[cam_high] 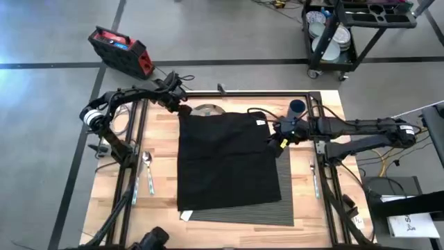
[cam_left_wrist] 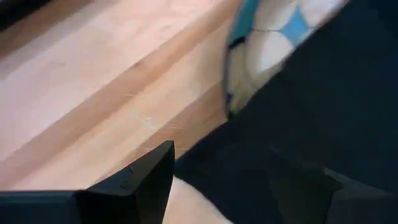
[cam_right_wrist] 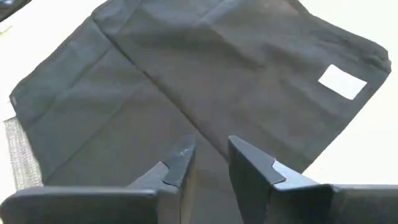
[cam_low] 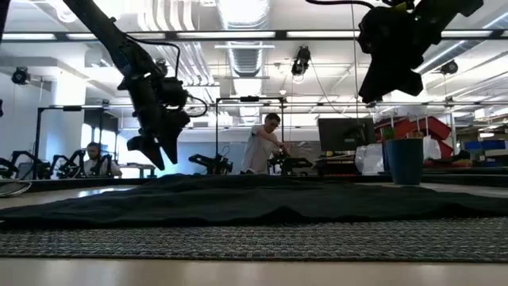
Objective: Set table place
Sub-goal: Fold the black napkin
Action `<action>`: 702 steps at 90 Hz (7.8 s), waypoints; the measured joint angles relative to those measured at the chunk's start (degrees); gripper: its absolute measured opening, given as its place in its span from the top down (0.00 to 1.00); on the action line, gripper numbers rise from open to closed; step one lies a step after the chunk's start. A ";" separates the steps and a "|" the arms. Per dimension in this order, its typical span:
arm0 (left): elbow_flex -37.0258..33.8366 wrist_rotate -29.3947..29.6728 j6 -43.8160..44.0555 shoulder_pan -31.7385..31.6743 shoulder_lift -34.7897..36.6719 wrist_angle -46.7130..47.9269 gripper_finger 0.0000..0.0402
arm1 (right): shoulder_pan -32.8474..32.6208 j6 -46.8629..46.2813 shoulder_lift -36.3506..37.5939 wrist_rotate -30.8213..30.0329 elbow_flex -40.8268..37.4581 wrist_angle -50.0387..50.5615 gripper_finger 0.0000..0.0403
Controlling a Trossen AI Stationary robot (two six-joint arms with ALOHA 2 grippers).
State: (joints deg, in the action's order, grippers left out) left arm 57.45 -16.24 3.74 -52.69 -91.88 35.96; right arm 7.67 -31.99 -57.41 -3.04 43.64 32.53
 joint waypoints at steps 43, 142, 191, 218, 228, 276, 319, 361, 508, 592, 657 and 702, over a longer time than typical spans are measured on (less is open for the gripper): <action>-0.08 2.38 -14.20 -1.74 0.04 4.23 0.47 | 3.11 5.01 0.00 2.11 0.00 0.15 0.83; -0.15 -0.84 -22.56 -1.26 -4.13 -4.02 0.56 | 3.13 -0.06 0.02 2.02 0.02 -0.20 0.83; -0.15 -0.80 -22.49 -1.28 -4.07 -19.55 0.50 | 3.13 -2.99 -0.02 2.00 0.02 -0.33 0.90; -0.15 -0.82 -22.48 -1.28 -4.02 -26.19 0.46 | 3.11 -2.67 -0.02 2.00 0.02 -0.44 0.91; -0.15 -0.82 -22.49 -1.25 -4.02 -27.67 0.45 | 3.11 -2.67 -0.02 2.00 0.04 -0.44 0.90; -0.15 -0.84 -18.25 -1.07 -4.02 -29.40 0.40 | 3.11 -3.47 -0.02 2.00 0.07 -0.38 0.91; -0.15 -0.86 0.90 -1.00 -3.96 -30.55 0.43 | 3.11 -2.69 -0.02 1.54 0.07 -0.39 0.89; -0.15 -2.39 2.20 -0.85 -3.72 -26.15 0.38 | 3.11 -1.42 0.00 1.54 0.07 -0.37 0.93; -0.15 -1.62 -15.87 -1.94 -5.18 -3.51 0.51 | 3.11 -1.51 0.00 1.54 0.04 -0.45 0.89; -0.21 -13.32 -16.19 -3.29 -8.04 -0.43 0.58 | 3.11 -1.07 0.00 1.57 0.00 -0.35 0.88; -0.24 -11.31 -16.30 -3.29 -7.41 1.05 0.64 | 3.11 -0.79 0.00 1.54 0.00 -0.26 0.90; -0.26 -10.42 -15.84 -3.29 -7.41 1.95 1.00 | 4.23 -1.74 -0.01 -1.38 0.00 -1.63 0.94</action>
State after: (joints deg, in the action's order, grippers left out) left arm 57.19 -26.66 -12.10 -55.99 -99.29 37.91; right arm 11.91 -33.73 -57.42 -4.43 43.64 30.90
